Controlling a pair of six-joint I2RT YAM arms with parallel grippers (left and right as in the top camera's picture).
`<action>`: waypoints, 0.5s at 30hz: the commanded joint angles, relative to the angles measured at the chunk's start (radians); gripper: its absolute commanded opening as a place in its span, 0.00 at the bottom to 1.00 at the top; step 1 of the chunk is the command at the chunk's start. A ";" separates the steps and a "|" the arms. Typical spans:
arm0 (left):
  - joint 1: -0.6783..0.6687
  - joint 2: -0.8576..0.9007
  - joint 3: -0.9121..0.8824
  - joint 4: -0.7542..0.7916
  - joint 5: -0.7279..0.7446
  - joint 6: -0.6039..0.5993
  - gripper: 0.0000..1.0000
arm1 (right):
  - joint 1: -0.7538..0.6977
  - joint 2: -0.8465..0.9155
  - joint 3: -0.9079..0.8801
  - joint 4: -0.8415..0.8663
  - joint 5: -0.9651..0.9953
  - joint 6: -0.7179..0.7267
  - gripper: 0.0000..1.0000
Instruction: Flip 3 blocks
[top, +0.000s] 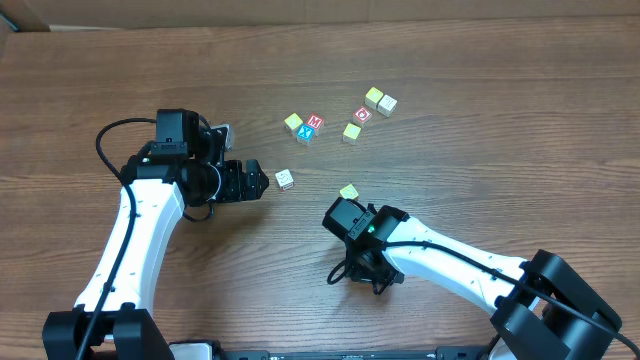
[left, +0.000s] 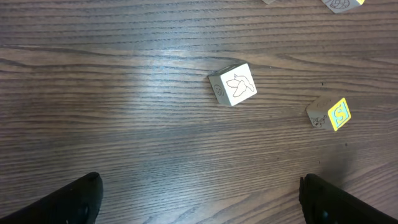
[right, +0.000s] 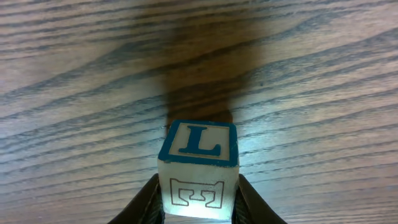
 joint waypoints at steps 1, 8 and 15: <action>-0.007 0.007 -0.008 -0.003 0.015 0.014 0.95 | 0.012 0.037 -0.002 0.021 -0.001 0.039 0.16; -0.007 0.007 -0.008 -0.004 0.015 0.016 0.96 | 0.012 0.037 -0.002 0.008 0.000 0.041 0.37; -0.007 0.007 -0.008 -0.010 0.014 0.016 0.98 | 0.012 0.036 -0.002 0.010 -0.001 0.041 0.47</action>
